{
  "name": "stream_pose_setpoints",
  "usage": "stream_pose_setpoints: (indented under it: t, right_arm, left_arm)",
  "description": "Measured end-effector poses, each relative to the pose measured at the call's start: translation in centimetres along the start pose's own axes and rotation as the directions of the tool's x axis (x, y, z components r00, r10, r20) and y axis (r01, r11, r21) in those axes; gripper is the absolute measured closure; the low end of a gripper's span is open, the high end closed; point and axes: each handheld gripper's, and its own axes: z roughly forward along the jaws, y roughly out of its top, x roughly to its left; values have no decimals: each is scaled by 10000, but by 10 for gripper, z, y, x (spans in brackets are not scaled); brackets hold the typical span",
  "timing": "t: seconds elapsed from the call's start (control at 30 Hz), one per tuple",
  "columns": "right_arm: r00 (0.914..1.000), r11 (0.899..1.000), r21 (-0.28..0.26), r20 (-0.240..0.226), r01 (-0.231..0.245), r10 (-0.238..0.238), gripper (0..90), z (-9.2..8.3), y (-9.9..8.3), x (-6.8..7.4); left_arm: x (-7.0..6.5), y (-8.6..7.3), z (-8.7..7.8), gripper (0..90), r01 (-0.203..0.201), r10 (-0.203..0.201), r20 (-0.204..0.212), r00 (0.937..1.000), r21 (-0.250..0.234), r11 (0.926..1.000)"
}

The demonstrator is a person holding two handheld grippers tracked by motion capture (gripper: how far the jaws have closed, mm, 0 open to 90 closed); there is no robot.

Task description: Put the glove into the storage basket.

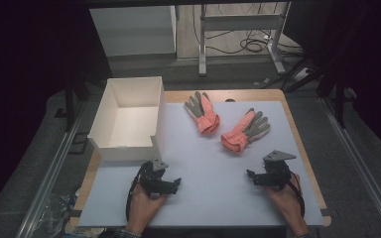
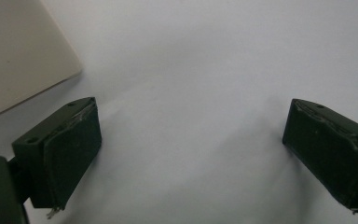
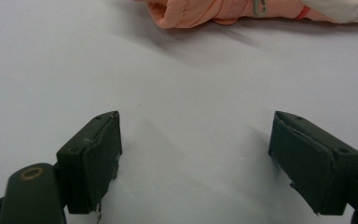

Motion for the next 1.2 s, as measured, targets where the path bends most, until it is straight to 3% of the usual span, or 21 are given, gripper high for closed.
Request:
stream_pose_setpoints:
  t: [0.53, 0.63, 0.9, 1.2]
  right_arm:
    - [10000, 10000, 53, -34, -45, 46, 182, 0, 1, -1]
    - [9998, 9998, 51, -9, -190, 190, 217, -1, 2, -2]
    - [9965, 9968, -71, -232, -799, 798, 313, -2, 12, -16]
    - [9938, 9934, -343, -229, -1094, 1086, 360, 3, 36, -33]
  left_arm:
    - [0, 0, 0, 44, 9, -9, -8, 10000, 2, 10000]
    - [0, 0, 0, 44, 6, -6, -8, 10000, 5, 10000]
    - [0, 0, 0, 44, 46, -46, -7, 10000, 4, 10000]
    - [0, 0, 0, 44, 46, -46, -9, 10000, 6, 10000]
